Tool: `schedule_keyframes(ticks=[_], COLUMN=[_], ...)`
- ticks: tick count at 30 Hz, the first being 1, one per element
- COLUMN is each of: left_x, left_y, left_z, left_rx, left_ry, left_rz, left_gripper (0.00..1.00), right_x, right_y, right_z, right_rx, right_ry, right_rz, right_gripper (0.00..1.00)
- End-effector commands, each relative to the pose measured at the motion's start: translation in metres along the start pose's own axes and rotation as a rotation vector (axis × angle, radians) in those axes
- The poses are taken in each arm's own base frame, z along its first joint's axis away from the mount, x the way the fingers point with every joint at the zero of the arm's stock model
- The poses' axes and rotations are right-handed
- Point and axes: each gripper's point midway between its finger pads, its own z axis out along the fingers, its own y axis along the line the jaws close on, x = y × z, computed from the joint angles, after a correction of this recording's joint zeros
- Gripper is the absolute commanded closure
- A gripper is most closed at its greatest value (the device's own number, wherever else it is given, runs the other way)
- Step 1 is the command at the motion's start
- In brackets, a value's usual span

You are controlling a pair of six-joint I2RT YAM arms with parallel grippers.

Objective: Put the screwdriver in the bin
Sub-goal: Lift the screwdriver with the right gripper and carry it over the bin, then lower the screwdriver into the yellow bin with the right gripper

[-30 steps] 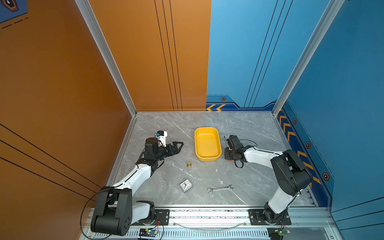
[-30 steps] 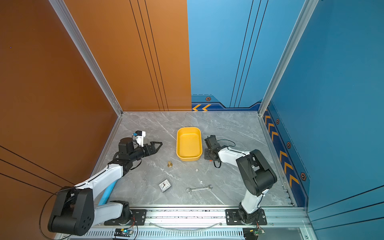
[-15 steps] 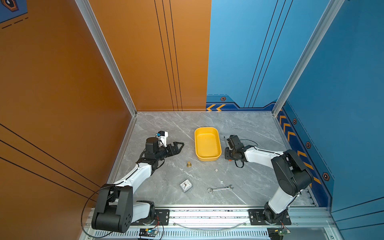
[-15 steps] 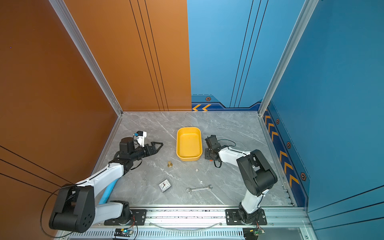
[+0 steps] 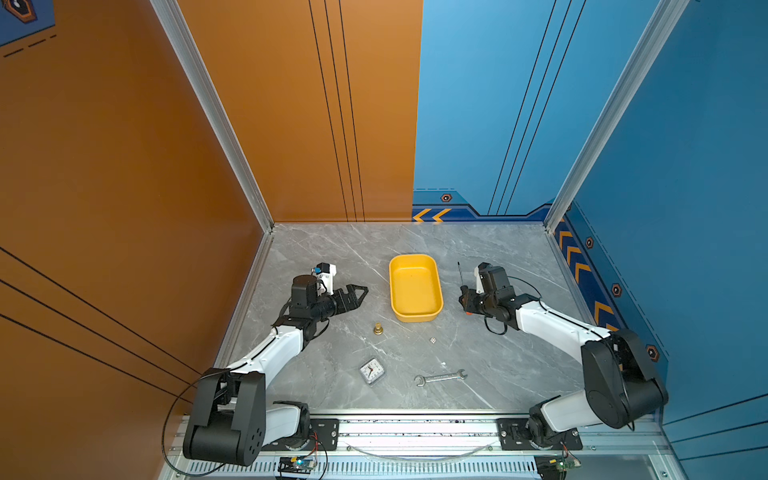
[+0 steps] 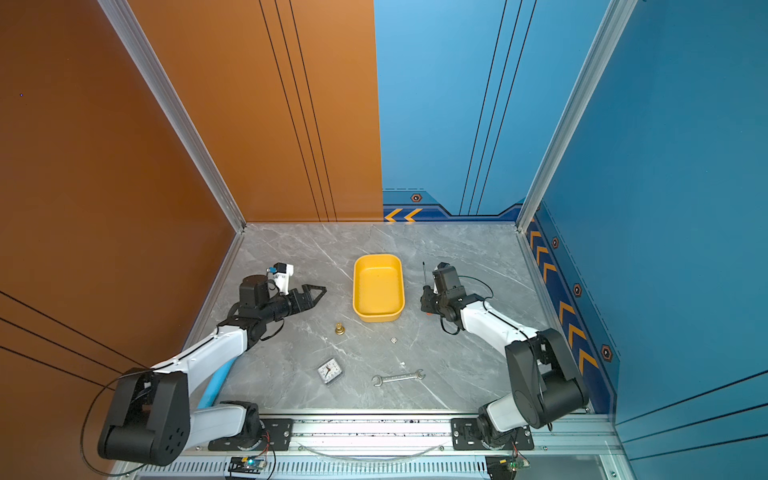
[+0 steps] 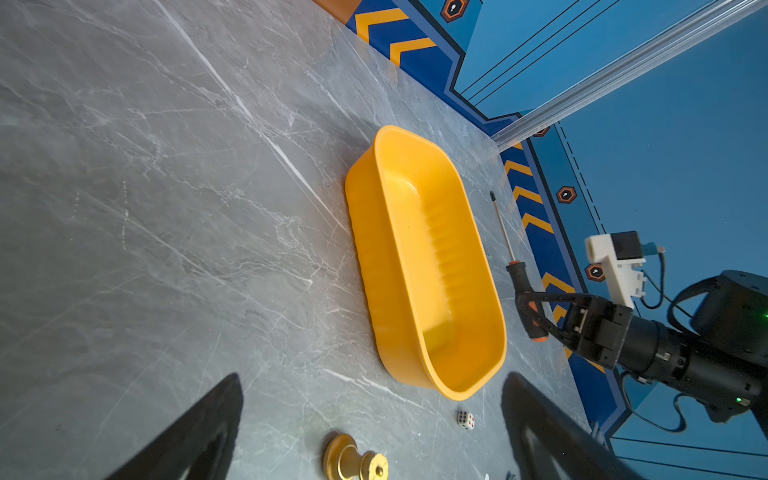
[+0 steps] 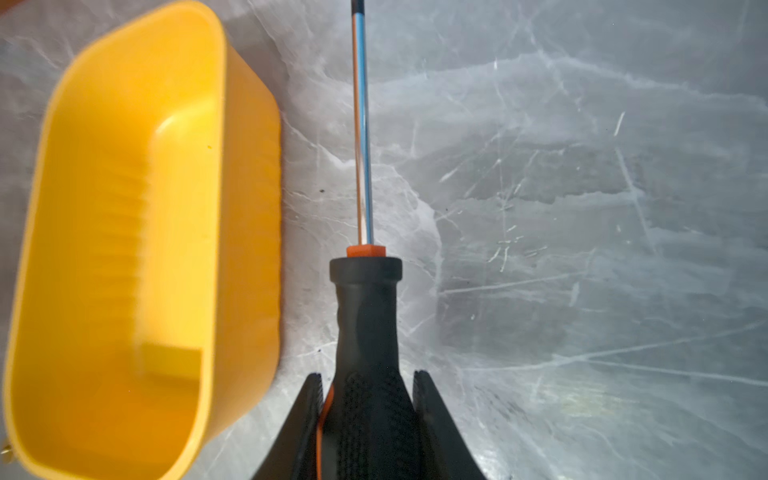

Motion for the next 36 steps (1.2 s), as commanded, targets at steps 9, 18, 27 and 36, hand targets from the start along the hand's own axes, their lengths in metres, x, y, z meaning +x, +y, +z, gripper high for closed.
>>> schedule_keyframes(ticks=[9, 18, 27, 36], left_x=[-0.003, -0.002, -0.004, 0.001], left_y=[-0.015, -0.015, -0.018, -0.014], left_z=[-0.001, 0.002, 0.001, 0.003], left_rx=[0.063, 0.073, 0.086, 0.089], left_ry=[-0.009, 0.0, -0.015, -0.001], left_rz=[0.023, 0.018, 0.012, 0.004], left_gripper=[0.02, 0.02, 0.02, 0.02], right_x=[-0.068, -0.063, -0.043, -0.024], right_y=[0.091, 0.13, 0.123, 0.11], right_z=[-0.079, -0.059, -0.007, 0.032], right_rx=[-0.269, -0.205, -0.133, -0.031], right_ry=[-0.278, -0.213, -0.101, 0.001], right_rz=[0.084, 0.025, 0.124, 0.115], right_gripper=[1.0, 1.0, 1.0, 1.0])
